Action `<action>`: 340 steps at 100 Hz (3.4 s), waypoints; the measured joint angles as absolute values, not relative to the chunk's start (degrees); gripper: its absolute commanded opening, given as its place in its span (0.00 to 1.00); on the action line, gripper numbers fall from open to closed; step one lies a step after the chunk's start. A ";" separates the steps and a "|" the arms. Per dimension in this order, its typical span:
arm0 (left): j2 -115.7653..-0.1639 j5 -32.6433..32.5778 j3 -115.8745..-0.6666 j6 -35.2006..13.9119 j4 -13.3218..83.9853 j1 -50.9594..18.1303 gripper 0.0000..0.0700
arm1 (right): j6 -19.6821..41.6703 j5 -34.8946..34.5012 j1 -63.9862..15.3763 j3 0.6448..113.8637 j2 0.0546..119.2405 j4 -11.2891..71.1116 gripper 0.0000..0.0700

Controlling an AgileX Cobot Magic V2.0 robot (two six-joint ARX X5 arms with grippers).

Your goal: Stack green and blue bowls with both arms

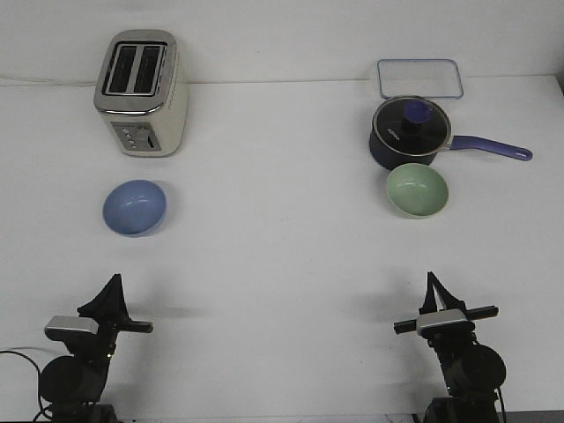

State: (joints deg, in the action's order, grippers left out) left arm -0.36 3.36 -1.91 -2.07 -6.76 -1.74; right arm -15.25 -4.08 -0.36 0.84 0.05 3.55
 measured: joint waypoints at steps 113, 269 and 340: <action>-0.36 3.36 -1.91 -2.07 -6.76 -1.74 0.02 | -1.58 -5.82 -0.36 0.84 0.05 3.51 0.00; -0.36 3.36 -1.91 -2.07 -6.76 -1.74 0.02 | 8.32 -2.44 10.48 78.13 102.78 33.15 0.57; -0.36 3.36 -1.91 -2.09 -6.76 -1.74 0.02 | 8.12 -15.16 10.48 78.50 90.32 34.70 0.00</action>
